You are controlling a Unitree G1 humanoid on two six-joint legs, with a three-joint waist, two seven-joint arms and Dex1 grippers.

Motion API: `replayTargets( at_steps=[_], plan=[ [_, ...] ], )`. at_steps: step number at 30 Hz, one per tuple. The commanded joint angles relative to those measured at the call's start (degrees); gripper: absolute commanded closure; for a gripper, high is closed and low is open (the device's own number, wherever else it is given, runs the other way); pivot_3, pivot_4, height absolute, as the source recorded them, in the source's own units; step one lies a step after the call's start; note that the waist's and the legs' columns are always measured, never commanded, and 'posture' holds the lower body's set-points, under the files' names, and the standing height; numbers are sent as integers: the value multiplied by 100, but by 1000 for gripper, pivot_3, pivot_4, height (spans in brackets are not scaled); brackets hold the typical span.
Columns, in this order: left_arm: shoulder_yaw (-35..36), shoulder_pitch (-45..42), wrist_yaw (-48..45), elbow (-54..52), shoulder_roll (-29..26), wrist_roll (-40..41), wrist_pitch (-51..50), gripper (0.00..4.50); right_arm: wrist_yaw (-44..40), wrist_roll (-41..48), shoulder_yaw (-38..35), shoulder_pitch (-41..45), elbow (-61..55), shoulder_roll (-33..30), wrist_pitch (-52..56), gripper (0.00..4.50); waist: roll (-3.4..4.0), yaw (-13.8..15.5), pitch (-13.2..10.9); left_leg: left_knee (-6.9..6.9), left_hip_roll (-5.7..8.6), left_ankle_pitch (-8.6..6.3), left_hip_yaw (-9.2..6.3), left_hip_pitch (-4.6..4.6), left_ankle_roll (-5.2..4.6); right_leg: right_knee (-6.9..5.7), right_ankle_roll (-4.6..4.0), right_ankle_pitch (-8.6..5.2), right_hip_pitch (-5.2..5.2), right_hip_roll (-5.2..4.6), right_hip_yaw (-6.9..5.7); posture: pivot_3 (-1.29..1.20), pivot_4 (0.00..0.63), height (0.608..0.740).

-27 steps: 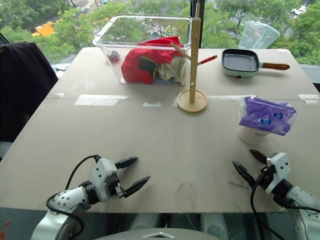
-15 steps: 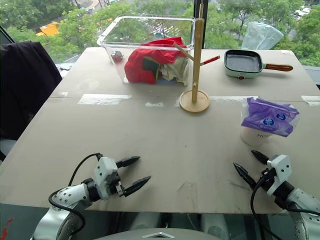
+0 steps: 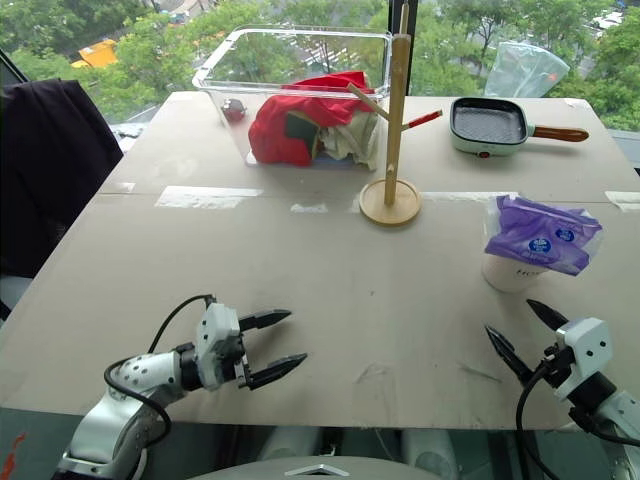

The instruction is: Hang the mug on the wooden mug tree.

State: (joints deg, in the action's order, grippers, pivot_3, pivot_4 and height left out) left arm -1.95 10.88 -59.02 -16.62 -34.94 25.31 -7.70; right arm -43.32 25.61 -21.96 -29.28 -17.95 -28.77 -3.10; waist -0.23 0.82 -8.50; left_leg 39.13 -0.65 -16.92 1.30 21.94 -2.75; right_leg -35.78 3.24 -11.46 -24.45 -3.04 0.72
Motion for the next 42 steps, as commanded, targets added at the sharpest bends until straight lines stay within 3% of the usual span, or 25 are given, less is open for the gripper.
replayTargets(
  at_steps=[1, 6, 10, 14, 27, 30, 37, 42],
  plan=[
    [-131, -921, -201, -622, -61, 615, -608, 21, 446, 256, -474, -113, -1599, -128, 241, 0, 2, 0, -17, 1, 0, 0, 2, 4, 0, -1, 0, 0, -4, 2, 2, 0, 150, 740],
    [-218, -2123, -151, -686, 64, 1015, -1212, 21, 956, -182, -679, 414, -2547, -542, 618, 0, -32, -51, -31, 4, 2, 1, 13, 4, 0, -2, 1, 2, -9, 15, 18, 0, 150, 740],
    [-270, -3017, -81, -730, 230, 1302, -1635, 21, 1108, -1936, -111, 1193, -2205, -1178, 228, 0, -61, -21, -51, 12, 14, 2, 10, 11, 1, -1, 0, 2, -11, 18, 18, 0, 150, 740],
    [-273, -3210, -166, -898, 94, 1409, -1843, 21, 1326, -3175, 369, 1591, -1399, -1480, -458, 0, -68, -15, -54, 4, 25, 2, 2, 10, 2, -1, -15, 8, -9, 24, 16, 0, 150, 740],
    [-261, -3071, -94, -1405, -341, 1573, -2433, 21, 1593, -4045, 616, 1974, -261, -1508, -1115, 0, -74, -14, -60, 9, 24, 3, 8, 14, 3, -1, -13, 8, -11, 20, 25, 0, 150, 740],
    [-198, -3067, -79, -1432, -323, 1657, -2465, 0, 1664, -4116, 613, 2011, -172, -1501, -1120, 1168, -74, -14, -60, 9, 25, 4, 6, 8, 4, -6, -14, 8, -8, 21, 24, 0, 150, 740],
    [-222, -3106, -93, -1396, -313, 1628, -2415, 0, 1796, -4116, 564, 2007, -199, -1444, -1181, 4479, -74, -14, -60, 9, 25, 4, 7, 8, 5, -6, -15, 9, -6, 20, 27, 0, 150, 740],
    [-259, -3208, -156, -1287, -238, 1615, -2357, 0, 1959, -3870, 300, 2104, -460, -1269, -1092, 4479, -74, -14, -60, 10, 25, 4, 7, 7, 5, -7, -15, 9, -5, 20, 26, 0, 150, 740]
  ],
)
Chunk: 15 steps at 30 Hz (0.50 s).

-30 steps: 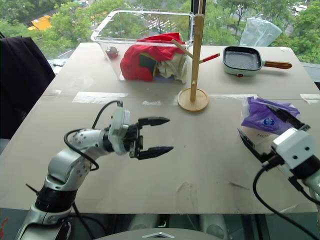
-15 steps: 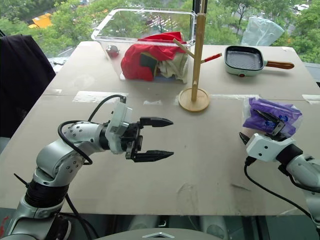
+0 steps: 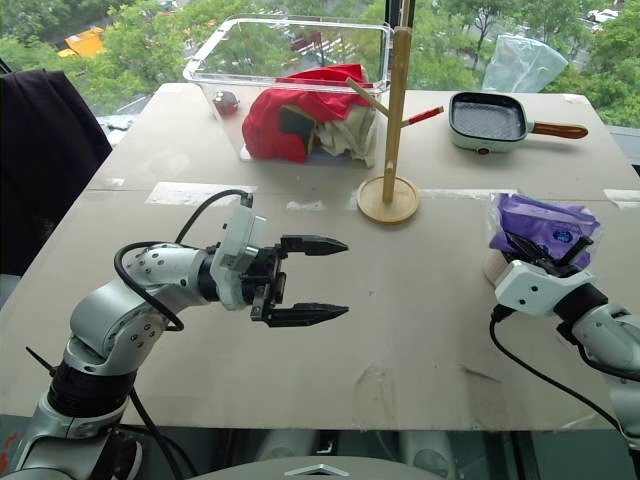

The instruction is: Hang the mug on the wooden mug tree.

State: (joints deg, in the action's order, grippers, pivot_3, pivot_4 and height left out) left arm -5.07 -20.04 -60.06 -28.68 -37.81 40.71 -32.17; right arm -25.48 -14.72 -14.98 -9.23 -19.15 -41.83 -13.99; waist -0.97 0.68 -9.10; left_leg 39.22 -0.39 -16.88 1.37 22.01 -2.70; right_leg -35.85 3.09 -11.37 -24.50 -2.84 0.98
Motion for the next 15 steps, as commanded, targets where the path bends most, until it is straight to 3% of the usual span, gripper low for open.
replayTargets(
  at_steps=[1, 9, 15],
  plan=[
    [21, -158, -54, -59, 107, 100, 84, 0, 224, 191, -592, 73, -451, 69, 73, 4479, 2, 2, -1, 0, 0, 0, 0, 0, 0, 0, 0, 0, 0, 0, 0, 0, 150, 740],
    [-339, -646, 241, 342, 929, -66, 108, 0, 204, 442, -2340, -402, -295, 52, 633, 4479, 0, 31, -1, 8, 10, -1, -7, -7, -1, 9, 1, 0, 23, -4, -7, 0, 150, 740],
    [-906, -1096, 280, 879, 1622, -475, 330, 0, 280, 569, -2635, -667, 975, 45, 851, 4479, -3, -7, -1, 6, 11, -1, -2, -28, -3, 7, 0, 0, 40, 0, 0, 0, 150, 740]
  ],
)
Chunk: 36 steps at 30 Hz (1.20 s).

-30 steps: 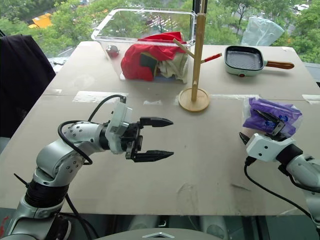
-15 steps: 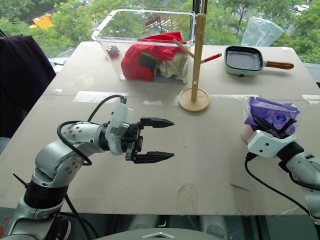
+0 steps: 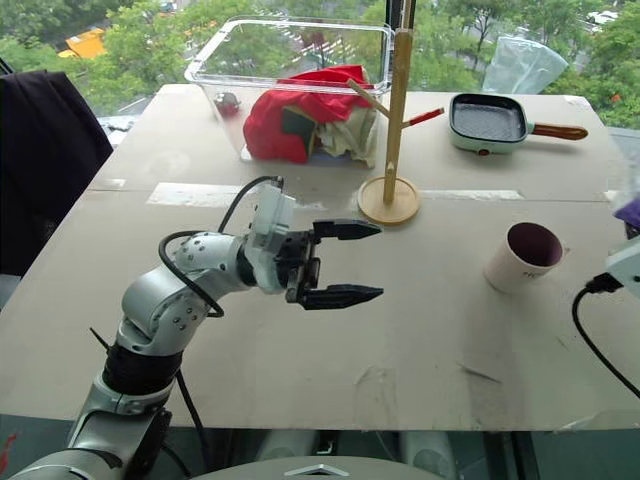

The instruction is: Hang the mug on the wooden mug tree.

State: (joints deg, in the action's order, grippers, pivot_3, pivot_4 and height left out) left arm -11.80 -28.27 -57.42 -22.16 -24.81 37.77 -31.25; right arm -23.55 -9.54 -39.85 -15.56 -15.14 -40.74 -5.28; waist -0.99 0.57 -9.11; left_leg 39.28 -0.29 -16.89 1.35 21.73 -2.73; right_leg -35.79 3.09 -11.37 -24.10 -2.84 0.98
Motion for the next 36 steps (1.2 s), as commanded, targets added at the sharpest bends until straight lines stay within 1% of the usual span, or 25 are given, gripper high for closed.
replayTargets(
  at_steps=[1, 3, 6, 7, 8, 9, 10, 11, 12, 13, 14, 17, 20, 26, 28, 29, 31, 33, 36],
  plan=[
    [-352, -378, 8, 395, 458, -311, 322, 0, 134, 26, -100, -31, 830, -83, -63, 4479, 0, 7, 0, 1, 2, 0, -4, -3, -1, 1, 0, 0, 7, 3, -1, 0, 150, 740],
    [-570, -576, -48, 673, 674, -550, 466, 0, 214, 3, 18, 19, 1431, -138, -190, 4479, 2, 7, 1, 2, 9, 1, -3, -4, -2, 0, 0, 0, 8, 3, 9, 0, 150, 740],
    [-723, -789, -76, 911, 934, -719, 576, 0, 57, 148, 150, 53, 1943, -269, -351, 3332, 12, -20, 6, 2, 12, 1, -3, -9, -3, 0, 0, 0, 16, 5, 17, 0, 150, 740],
    [-752, -816, -103, 946, 978, -747, 599, 0, -41, 295, 151, 55, 1961, -266, -300, 2830, 16, -42, 8, 1, 12, 0, -2, -9, -4, 0, 0, 0, 15, 5, 21, 0, 150, 740],
    [-765, -818, -126, 954, 1003, -767, 605, 0, -91, 478, 100, 77, 1917, -220, -174, 2657, 21, -71, 10, 0, 11, 0, -2, -8, -4, 0, 0, 0, 15, 6, 22, 0, 150, 740],
    [-783, -797, -155, 943, 1007, -779, 600, 0, -98, 677, 14, 109, 1827, -150, -41, 2032, 25, -84, 11, -1, 9, 0, -5, -8, -4, 0, 0, 0, 15, 9, 22, 0, 150, 740],
    [-811, -755, -193, 919, 981, -797, 594, 0, -68, 856, -84, 122, 1682, -64, 43, 1727, 27, -106, 12, -2, 8, 0, -5, -8, -4, 0, 0, 0, 15, 10, 22, 0, 150, 740],
    [-825, -724, -222, 902, 959, -812, 589, 0, -32, 968, -141, 121, 1580, -15, 88, 1302, 28, -120, 12, -4, 7, 0, -6, -7, -4, 0, 0, 0, 15, 10, 22, 0, 150, 740],
    [-845, -675, -248, 881, 922, -834, 588, 0, -101, 1274, -220, 99, 1351, 90, 209, 969, 28, -122, 12, -5, 6, 0, -9, -7, -4, 0, 0, 0, 15, 11, 19, 0, 150, 740],
    [-851, -646, -267, 869, 895, -847, 589, 0, -155, 1486, -267, 78, 1178, 162, 311, 512, 30, -121, 12, -4, 5, 0, -10, -7, -4, 0, 0, 0, 15, 12, 19, 0, 150, 740],
    [-847, -598, -277, 854, 856, -862, 582, 0, -359, 2037, -321, -26, 707, 284, 669, 147, 31, -122, 13, -4, 4, 0, -10, -8, -4, 0, 1, 0, 15, 12, 18, 0, 150, 740],
    [-826, -530, -299, 843, 802, -874, 581, 0, -728, 3387, -345, -231, -262, 546, 1638, 147, 35, -116, 12, -4, -7, 0, -16, -8, -4, -1, 1, -1, 15, 12, 13, 0, 150, 740],
    [-846, -540, -325, 836, 798, -886, 589, 0, -785, 3766, -188, -243, -343, 610, 2155, 147, 33, -109, 11, 1, -8, 0, -16, -6, -4, -1, 2, 0, 17, 10, 16, 0, 150, 740],
    [-814, -576, -341, 723, 732, -849, 480, 0, -1055, 4010, 232, 53, 297, 779, 2312, 147, 31, -98, 10, 6, -2, -1, -19, -5, -6, 1, 2, 0, 20, 11, 25, 0, 150, 740],
    [-792, -572, -330, 652, 684, -821, 398, 0, -1139, 4101, 272, 274, 586, 792, 2265, 147, 38, -100, 10, 4, -2, -1, -19, -5, -6, 0, 2, 0, 19, 12, 24, 0, 150, 740],
    [-772, -568, -292, 588, 634, -830, 337, 0, -1306, 4228, 330, 427, 779, 770, 2305, 147, 39, -105, 9, 4, -2, -1, -19, -5, -6, 0, 2, 0, 19, 12, 24, 0, 150, 740],
    [-702, -585, -44, 511, 619, -863, 154, 0, -1615, 4511, 420, 696, 1109, 699, 2551, 147, 38, -129, 8, 4, -3, -1, -17, -6, -6, 0, 2, 0, 19, 14, 26, 0, 150, 740],
    [-639, -596, 202, 461, 632, -906, 38, 0, -1824, 4467, 534, 978, 1526, 586, 2533, 147, 38, -125, 8, 4, -3, -1, -18, -7, -6, -1, 2, 0, 19, 15, 26, 0, 150, 740],
    [-668, -488, 450, 292, 449, -1104, -103, 0, -2079, 4337, 701, 1411, 2243, 428, 2422, 147, 39, -121, 8, 4, -2, -1, -18, -9, -6, -2, 2, 0, 20, 15, 25, 0, 150, 740]
  ],
)
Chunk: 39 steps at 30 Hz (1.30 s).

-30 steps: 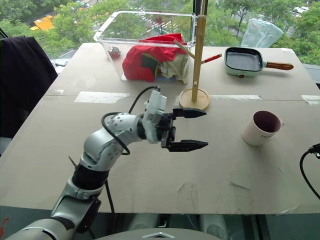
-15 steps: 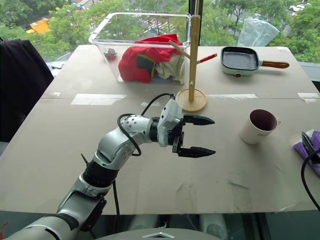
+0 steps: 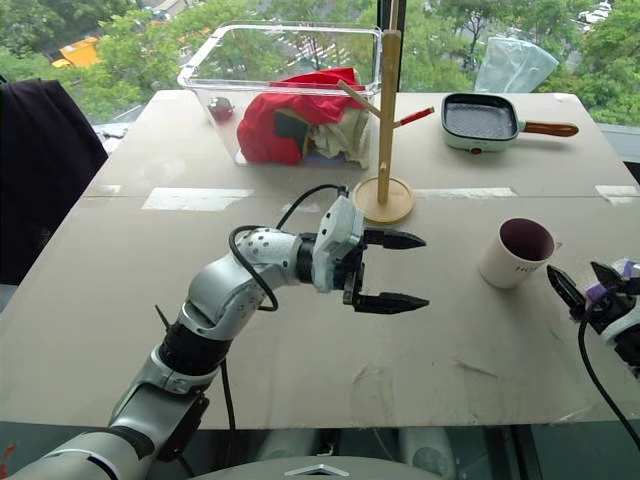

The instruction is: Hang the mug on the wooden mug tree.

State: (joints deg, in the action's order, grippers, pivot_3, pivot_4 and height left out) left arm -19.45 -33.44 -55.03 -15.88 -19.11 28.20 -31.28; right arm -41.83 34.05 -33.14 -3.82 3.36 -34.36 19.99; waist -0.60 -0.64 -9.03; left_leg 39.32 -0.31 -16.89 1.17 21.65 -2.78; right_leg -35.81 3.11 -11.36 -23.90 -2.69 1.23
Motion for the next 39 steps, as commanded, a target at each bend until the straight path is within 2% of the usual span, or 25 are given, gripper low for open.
replayTargets(
  at_steps=[1, 10, 16, 26, 29, 33, 34, 36, 37, 39],
  plan=[
    [98, 62, 267, -387, -166, -171, -131, 0, -356, -78, 108, 351, 596, -262, -162, 147, 0, -6, -1, 0, 1, 0, 0, 0, 0, 0, 0, 0, -1, 0, 0, 0, 150, 740],
    [153, 162, 575, -742, -289, -119, -411, 0, -1453, -600, 744, 1664, 2732, -621, -978, 147, 3, -8, -5, -2, 0, 0, 7, 0, 0, 2, 1, 1, -1, 0, 5, 0, 150, 740],
    [169, 205, 671, -851, -335, -141, -438, 0, -1829, -937, 995, 2585, 4149, -813, -1581, 147, 3, -12, -5, -3, 2, 1, 4, -1, 1, 1, 3, 2, -1, 1, 1, 0, 150, 740],
    [172, 232, 710, -861, -370, -171, -382, 0, -2517, -1436, 1457, 3669, 5557, -820, -1931, 147, 4, -16, -6, -3, -1, 1, 6, 1, 3, 7, 22, 14, -1, 0, 3, 0, 150, 740],
    [167, 229, 733, -877, -388, -203, -378, 0, -2593, -1533, 1541, 3808, 5783, -752, -2030, 1003, 4, -16, -6, -3, -1, 2, 6, 1, 3, 7, 22, 15, -1, 0, 3, 0, 150, 740],
    [184, 239, 775, -916, -394, -195, -411, 0, -2615, -1575, 1537, 3858, 5892, -712, -2084, 2856, 4, -12, -6, -3, -2, 2, 5, 2, 3, 7, 22, 15, -1, -2, 3, 0, 150, 740],
    [181, 248, 783, -923, -396, -195, -411, 0, -2620, -1575, 1535, 3859, 5900, -708, -2092, 3439, 4, -13, -6, -3, -2, 2, 5, 3, 4, 7, 22, 15, -1, -3, 3, 0, 150, 740],
    [161, 271, 802, -925, -394, -212, -398, 0, -2643, -1567, 1532, 3854, 5897, -711, -2107, 4218, 4, -13, -6, -2, -2, 2, 6, 3, 4, 8, 22, 15, -1, -6, 3, 0, 150, 740],
    [159, 285, 817, -922, -385, -213, -390, 0, -2655, -1562, 1528, 3848, 5886, -715, -2125, 4464, 4, -15, -6, -3, -2, 2, 6, 3, 4, 8, 22, 15, -1, -6, 4, 0, 150, 740],
    [159, 311, 838, -913, -367, -218, -369, 0, -2675, -1575, 1533, 3831, 5852, -733, -2213, 4464, 4, -15, -6, -3, -2, 2, 5, 1, 4, 7, 22, 15, 1, -6, 3, 0, 150, 740]
  ],
)
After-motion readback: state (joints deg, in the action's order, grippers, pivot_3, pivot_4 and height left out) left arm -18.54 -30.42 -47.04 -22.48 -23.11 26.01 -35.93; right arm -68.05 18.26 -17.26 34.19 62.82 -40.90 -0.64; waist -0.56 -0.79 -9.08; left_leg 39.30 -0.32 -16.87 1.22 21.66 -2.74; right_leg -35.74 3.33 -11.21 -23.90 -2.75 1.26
